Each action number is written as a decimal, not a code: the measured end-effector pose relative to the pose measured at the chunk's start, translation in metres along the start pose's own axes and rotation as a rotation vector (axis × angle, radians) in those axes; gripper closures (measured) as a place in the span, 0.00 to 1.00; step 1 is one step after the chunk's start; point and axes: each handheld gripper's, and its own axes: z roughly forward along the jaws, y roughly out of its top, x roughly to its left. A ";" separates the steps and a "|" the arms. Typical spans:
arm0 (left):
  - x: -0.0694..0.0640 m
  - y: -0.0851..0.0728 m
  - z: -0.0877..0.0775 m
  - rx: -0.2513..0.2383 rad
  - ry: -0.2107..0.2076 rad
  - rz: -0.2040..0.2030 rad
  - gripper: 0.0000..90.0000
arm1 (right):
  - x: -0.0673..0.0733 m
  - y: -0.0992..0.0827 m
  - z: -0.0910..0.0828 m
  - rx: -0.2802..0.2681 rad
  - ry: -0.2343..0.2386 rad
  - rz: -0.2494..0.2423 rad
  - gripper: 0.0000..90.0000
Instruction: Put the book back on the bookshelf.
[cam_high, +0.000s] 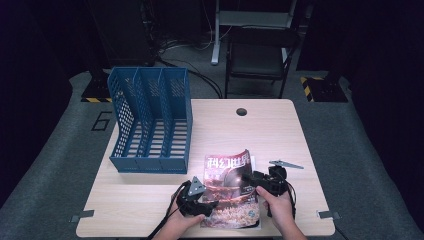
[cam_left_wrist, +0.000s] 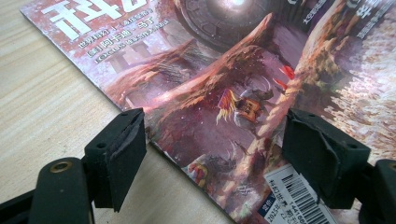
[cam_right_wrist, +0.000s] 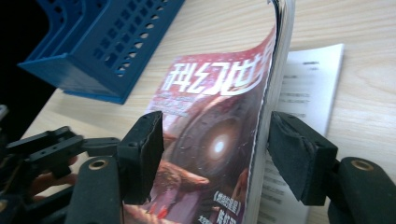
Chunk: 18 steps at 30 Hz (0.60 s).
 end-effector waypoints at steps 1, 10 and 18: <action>0.000 0.000 0.000 0.003 -0.001 0.000 0.24 | 0.001 0.000 0.000 0.007 0.009 0.003 0.41; 0.000 0.000 0.000 -0.003 0.000 -0.001 0.24 | -0.002 -0.003 0.004 0.054 -0.007 -0.005 0.42; 0.000 0.000 0.000 -0.004 0.000 -0.001 0.24 | -0.012 -0.004 0.015 0.111 -0.045 -0.010 0.42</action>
